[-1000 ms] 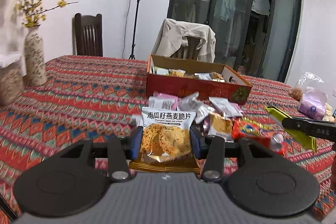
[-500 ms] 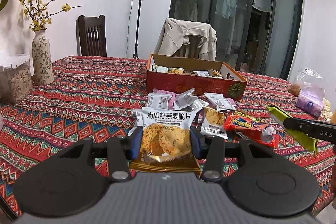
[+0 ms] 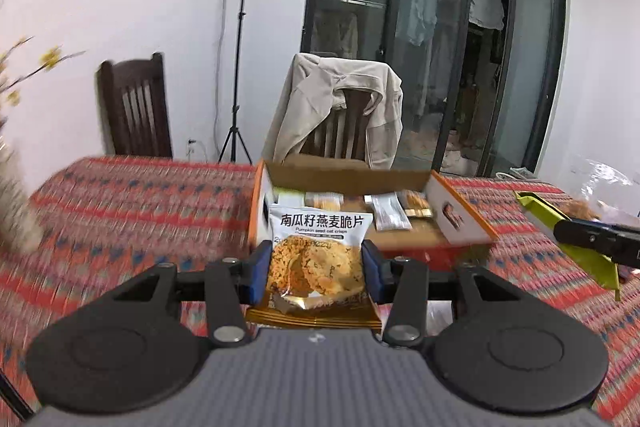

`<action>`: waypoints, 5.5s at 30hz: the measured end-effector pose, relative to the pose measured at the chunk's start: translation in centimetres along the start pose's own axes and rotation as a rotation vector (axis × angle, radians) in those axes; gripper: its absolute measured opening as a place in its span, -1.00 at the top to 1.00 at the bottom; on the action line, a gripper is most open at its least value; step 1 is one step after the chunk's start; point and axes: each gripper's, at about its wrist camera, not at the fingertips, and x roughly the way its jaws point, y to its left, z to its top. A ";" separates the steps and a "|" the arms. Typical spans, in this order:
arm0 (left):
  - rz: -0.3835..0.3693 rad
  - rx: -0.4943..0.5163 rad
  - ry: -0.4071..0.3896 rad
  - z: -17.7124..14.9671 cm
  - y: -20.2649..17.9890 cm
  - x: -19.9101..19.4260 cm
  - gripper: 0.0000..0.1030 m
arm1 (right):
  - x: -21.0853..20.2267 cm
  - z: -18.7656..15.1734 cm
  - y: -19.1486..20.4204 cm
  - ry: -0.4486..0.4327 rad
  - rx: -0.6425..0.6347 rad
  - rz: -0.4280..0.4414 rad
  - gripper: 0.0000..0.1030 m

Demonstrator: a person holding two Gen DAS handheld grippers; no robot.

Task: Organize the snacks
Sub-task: 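Lower both snacks into the cardboard box and open both grippers, then withdraw both tools from the box toward the snack pile, then grasp a white packet with the left gripper while the right grasps another white packet, then lower both white packets into the cardboard box and open both grippers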

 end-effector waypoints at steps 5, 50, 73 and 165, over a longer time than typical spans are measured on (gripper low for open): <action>0.059 0.033 0.046 3.2 0.1 8.8 0.09 | 8.3 5.1 -2.7 0.040 0.027 -0.013 0.36; 0.055 0.063 -0.121 -2.4 -1.2 -17.4 -0.74 | -10.3 4.9 1.4 0.043 -0.317 -0.188 -0.61; 0.128 0.012 0.131 -16.8 -5.2 -21.8 -0.80 | -21.1 -15.6 2.5 0.149 -0.153 -0.059 -0.71; -0.131 0.007 0.219 7.7 -1.6 27.2 0.20 | 31.1 7.1 -3.4 0.403 -0.137 -0.102 0.07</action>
